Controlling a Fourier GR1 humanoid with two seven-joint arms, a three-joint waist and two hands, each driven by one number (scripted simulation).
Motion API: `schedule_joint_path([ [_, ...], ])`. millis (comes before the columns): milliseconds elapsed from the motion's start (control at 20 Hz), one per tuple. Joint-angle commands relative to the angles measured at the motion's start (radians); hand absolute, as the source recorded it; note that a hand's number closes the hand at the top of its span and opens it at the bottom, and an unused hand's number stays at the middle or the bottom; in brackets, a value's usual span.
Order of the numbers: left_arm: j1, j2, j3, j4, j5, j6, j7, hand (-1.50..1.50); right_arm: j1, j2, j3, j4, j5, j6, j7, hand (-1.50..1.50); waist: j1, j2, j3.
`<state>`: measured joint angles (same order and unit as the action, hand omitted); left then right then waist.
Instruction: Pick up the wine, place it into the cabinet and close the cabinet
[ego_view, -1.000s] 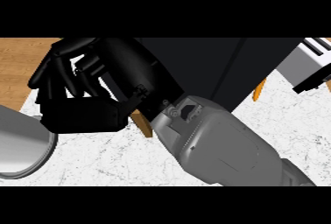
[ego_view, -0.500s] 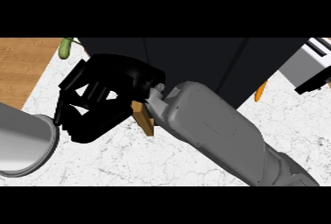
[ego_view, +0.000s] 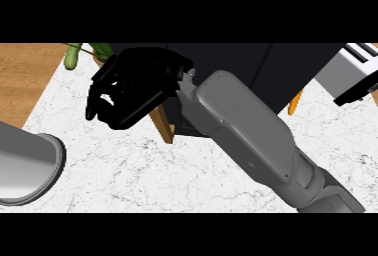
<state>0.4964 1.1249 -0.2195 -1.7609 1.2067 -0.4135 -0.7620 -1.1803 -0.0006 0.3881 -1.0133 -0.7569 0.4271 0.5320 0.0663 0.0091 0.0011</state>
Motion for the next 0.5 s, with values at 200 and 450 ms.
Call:
schedule_joint_path([
  [200,0.005,-0.02,0.136,0.154,0.022,-0.01,-0.042,-1.5,-0.044,-0.018,-0.105,0.149,-0.045,0.088,-0.064,1.5,-0.019,-0.001,-0.003],
  [450,0.013,-0.016,0.157,0.136,0.014,-0.019,-0.016,-1.5,-0.04,-0.03,-0.115,0.233,0.002,0.077,-0.153,1.5,-0.004,0.003,-0.003],
])
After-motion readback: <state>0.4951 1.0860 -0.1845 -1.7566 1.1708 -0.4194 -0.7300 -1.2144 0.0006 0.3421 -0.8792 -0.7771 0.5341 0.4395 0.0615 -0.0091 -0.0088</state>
